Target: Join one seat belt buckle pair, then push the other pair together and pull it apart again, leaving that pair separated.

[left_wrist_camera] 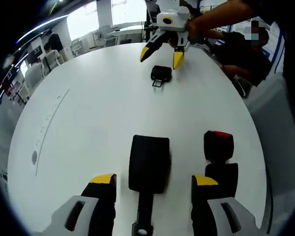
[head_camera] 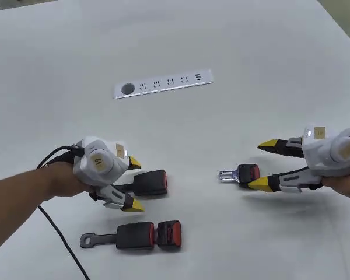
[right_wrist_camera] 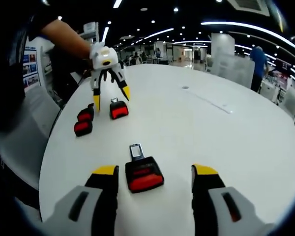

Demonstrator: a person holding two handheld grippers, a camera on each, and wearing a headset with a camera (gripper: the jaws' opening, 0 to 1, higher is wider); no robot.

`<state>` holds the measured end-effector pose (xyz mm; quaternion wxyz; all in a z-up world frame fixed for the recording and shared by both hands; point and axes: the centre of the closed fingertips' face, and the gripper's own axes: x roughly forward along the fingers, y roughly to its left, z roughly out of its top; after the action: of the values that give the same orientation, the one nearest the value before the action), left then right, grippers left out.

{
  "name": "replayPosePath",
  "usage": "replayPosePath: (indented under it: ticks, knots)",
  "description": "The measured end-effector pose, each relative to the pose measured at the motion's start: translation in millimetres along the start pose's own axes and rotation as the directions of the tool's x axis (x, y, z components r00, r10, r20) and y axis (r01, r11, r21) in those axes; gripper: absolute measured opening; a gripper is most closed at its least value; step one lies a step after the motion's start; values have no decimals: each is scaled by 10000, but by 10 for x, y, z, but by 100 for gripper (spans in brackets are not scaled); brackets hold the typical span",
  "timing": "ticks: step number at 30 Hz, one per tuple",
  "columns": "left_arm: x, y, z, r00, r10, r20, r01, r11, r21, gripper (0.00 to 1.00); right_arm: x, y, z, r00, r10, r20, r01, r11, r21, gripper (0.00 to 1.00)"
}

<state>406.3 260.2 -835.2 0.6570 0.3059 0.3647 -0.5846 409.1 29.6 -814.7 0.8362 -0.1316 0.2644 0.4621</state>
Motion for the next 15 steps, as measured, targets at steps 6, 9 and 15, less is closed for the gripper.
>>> replayPosePath:
  ticks: [6,9,15]
  knots:
    - [-332,36,11,9838,1699,562,-1579,9719,-1748,78,-114,18,165,9868,-1472,673,1443,9884,463,74]
    - [-494,-7,61,9581,2595,1216,-2182,9357,-2773,89,-113,147,135,9863,-1566,519,1541,9868,496,80]
    - [-871,-171,41,8882,4130,2013,-2959,8493,-4371,93,-178,363,258,9725,-2073,1062,1996,9767,787,86]
